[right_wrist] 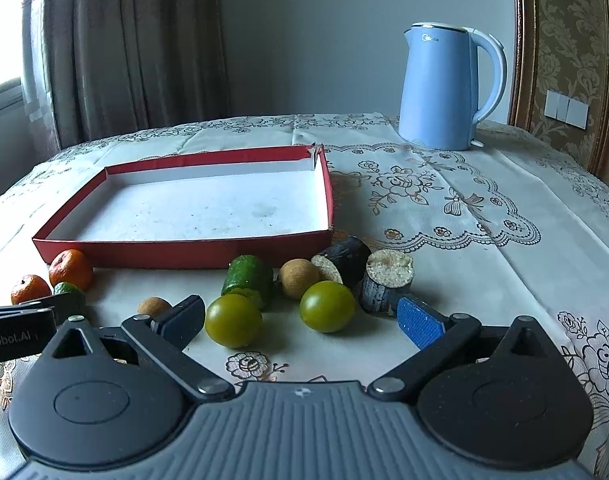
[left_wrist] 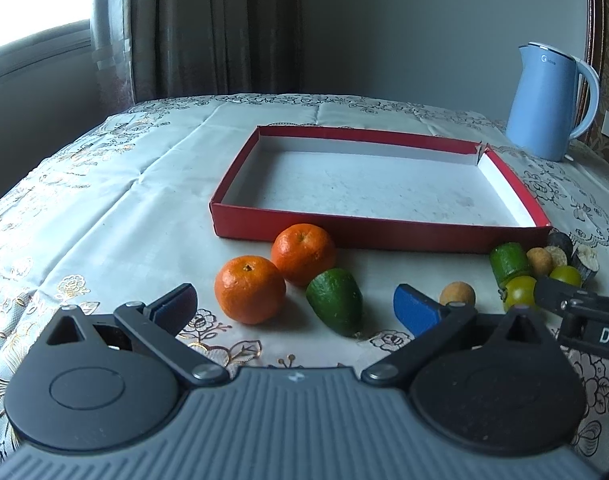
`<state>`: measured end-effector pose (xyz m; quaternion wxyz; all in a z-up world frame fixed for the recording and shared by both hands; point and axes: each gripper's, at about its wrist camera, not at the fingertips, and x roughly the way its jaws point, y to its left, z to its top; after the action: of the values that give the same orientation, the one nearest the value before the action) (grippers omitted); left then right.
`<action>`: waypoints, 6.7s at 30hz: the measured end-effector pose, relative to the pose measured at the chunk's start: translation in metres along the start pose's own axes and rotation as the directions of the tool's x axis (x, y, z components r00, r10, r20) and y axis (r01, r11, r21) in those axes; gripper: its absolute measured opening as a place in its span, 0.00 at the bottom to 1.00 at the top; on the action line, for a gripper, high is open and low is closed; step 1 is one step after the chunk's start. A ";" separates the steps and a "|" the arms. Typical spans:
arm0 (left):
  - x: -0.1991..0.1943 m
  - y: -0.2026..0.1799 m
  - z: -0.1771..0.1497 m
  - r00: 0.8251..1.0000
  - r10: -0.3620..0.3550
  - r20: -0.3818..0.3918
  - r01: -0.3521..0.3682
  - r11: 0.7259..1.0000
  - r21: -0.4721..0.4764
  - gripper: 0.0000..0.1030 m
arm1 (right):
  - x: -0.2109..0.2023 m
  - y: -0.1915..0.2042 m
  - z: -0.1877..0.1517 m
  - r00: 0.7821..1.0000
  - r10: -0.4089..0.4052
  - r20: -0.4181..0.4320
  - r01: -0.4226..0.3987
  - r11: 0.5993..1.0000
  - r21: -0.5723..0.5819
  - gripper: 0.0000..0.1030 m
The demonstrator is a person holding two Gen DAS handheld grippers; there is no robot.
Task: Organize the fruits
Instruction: 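Move the right tool toward the cut eggplant slice beside the tray, then close the right gripper on the cut eggplant slice and lift it, then carry the eggplant slice into the tray and open the right gripper, then grasp the mandarin in front of the tray with the left gripper, then lower the mandarin into the tray and open the left gripper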
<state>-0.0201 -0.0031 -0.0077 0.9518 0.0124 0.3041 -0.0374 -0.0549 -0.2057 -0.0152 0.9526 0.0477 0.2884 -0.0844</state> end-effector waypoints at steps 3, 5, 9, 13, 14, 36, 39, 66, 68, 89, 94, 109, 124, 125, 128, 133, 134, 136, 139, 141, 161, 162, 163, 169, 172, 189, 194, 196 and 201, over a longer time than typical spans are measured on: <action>0.000 -0.001 -0.001 1.000 -0.002 0.000 0.002 1.000 0.002 1.00 | -0.001 -0.002 -0.001 1.000 0.003 -0.002 -0.003 1.000 0.006 1.00; -0.001 -0.002 -0.001 1.000 -0.002 0.001 0.002 1.000 0.006 1.00 | -0.002 -0.003 -0.001 1.000 0.005 0.001 -0.005 1.000 0.010 1.00; -0.002 -0.003 -0.002 1.000 -0.004 0.003 0.004 1.000 0.006 1.00 | -0.005 -0.004 -0.002 1.000 0.004 0.014 -0.004 1.000 0.004 1.00; -0.002 -0.003 -0.004 1.000 -0.005 0.002 0.005 1.000 0.011 1.00 | -0.008 -0.009 -0.004 1.000 -0.003 0.023 0.003 1.000 0.003 1.00; -0.002 -0.003 -0.004 1.000 -0.007 0.002 0.007 1.000 0.012 1.00 | -0.009 -0.011 -0.006 1.000 -0.009 0.026 0.009 1.000 0.003 1.00; -0.002 -0.009 -0.023 0.997 -0.064 0.037 0.061 0.995 0.074 1.00 | -0.016 -0.075 -0.008 0.989 -0.079 0.122 0.086 0.995 -0.052 1.00; 0.000 -0.008 -0.023 0.997 -0.069 0.032 0.066 0.995 0.077 1.00 | -0.003 -0.074 -0.001 0.992 -0.072 0.108 0.083 0.991 -0.102 0.99; 0.005 0.005 -0.019 0.991 -0.110 0.083 0.107 0.994 0.040 1.00 | 0.029 -0.070 0.009 0.997 0.057 0.058 -0.048 0.989 -0.141 0.33; 0.006 0.006 -0.020 0.990 -0.114 0.082 0.111 0.993 0.038 1.00 | 0.024 -0.069 0.013 0.995 0.064 0.081 -0.053 0.990 -0.132 0.33; 0.005 0.004 -0.024 0.989 -0.112 0.095 0.106 0.992 0.063 1.00 | 0.082 0.013 0.072 0.988 0.124 0.091 -0.095 0.959 -0.267 0.27; 0.006 0.004 -0.024 0.989 -0.110 0.097 0.105 0.993 0.055 1.00 | 0.086 0.018 0.071 0.990 0.117 0.085 -0.089 0.955 -0.282 0.27; 0.008 0.002 -0.023 0.991 -0.101 0.092 0.096 0.994 0.060 1.00 | 0.052 0.024 0.067 0.991 -0.001 0.132 0.043 0.947 -0.317 0.80; 0.010 0.005 -0.024 0.993 -0.099 0.068 0.097 0.995 0.039 1.00 | 0.071 0.007 0.063 0.998 -0.016 0.056 0.030 0.968 -0.251 0.80; 0.010 0.005 -0.023 0.993 -0.098 0.068 0.095 0.995 0.041 1.00 | 0.071 0.006 0.063 0.999 -0.013 0.052 0.026 0.969 -0.247 0.80; 0.010 0.004 -0.024 0.993 -0.096 0.069 0.093 0.995 0.046 1.00 | 0.072 0.003 0.062 0.999 -0.010 0.049 0.021 0.972 -0.232 0.80; 0.001 0.007 -0.027 0.991 -0.098 0.087 0.093 0.994 0.066 1.00 | 0.062 -0.013 0.055 0.997 0.004 0.072 0.007 0.987 -0.162 0.83; -0.003 0.009 -0.028 0.991 -0.090 0.095 0.082 0.994 0.077 1.00 | 0.060 -0.019 0.053 0.997 0.005 0.077 0.005 0.990 -0.139 0.86; -0.012 0.016 -0.032 0.991 -0.063 0.121 0.053 0.995 0.090 1.00 | 0.054 -0.033 0.047 0.995 0.000 0.100 0.008 0.997 -0.079 0.94; -0.020 0.030 -0.031 0.989 -0.038 0.143 0.030 0.998 0.058 1.00 | 0.053 -0.052 0.039 0.993 -0.022 0.117 0.022 1.000 0.000 0.95; -0.019 0.036 -0.029 0.990 -0.048 0.133 0.043 0.998 0.040 1.00 | 0.056 -0.062 0.037 0.994 -0.030 0.104 0.026 0.999 0.041 0.95; 0.020 0.058 -0.002 0.999 -0.025 0.036 0.023 0.999 0.043 1.00 | 0.058 -0.067 0.032 0.986 -0.087 0.140 0.079 0.995 0.058 0.95; 0.022 0.058 -0.002 0.999 -0.024 0.030 0.023 0.999 0.047 1.00 | 0.058 -0.066 0.032 0.986 -0.091 0.141 0.084 0.995 0.054 0.95; 0.024 0.059 -0.002 0.999 -0.018 0.031 0.017 0.999 0.046 1.00 | 0.058 -0.065 0.032 0.985 -0.093 0.144 0.087 0.995 0.051 0.95; 0.027 0.058 -0.004 0.997 -0.069 0.021 0.067 0.995 0.068 0.78 | 0.059 -0.063 0.032 0.985 -0.099 0.142 0.095 0.995 0.035 0.95; 0.026 0.053 -0.007 0.996 -0.087 0.015 0.085 0.992 0.096 0.62 | 0.059 -0.063 0.032 0.985 -0.101 0.142 0.097 0.995 0.035 0.95; 0.016 0.050 -0.005 0.992 -0.124 0.037 0.121 0.990 0.075 0.38 | 0.059 -0.062 0.032 0.984 -0.104 0.142 0.100 0.994 0.034 0.95; 0.012 0.047 0.019 0.989 -0.123 0.082 0.118 0.991 0.069 0.38 | 0.059 -0.062 0.032 0.984 -0.107 0.140 0.103 0.994 0.034 0.95; 0.017 0.043 0.030 0.988 -0.126 0.089 0.120 0.990 0.071 0.38 | 0.059 -0.062 0.032 0.984 -0.109 0.140 0.105 0.994 0.035 0.95; 0.039 0.033 0.055 0.988 -0.123 0.090 0.117 0.991 0.070 0.38 | 0.059 -0.063 0.032 0.983 -0.112 0.142 0.108 0.993 0.037 0.95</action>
<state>0.0461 0.0249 0.0141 0.9602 0.0231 0.2579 -0.1049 -0.0012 -0.2795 -0.0243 0.9640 0.0391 0.2199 -0.1444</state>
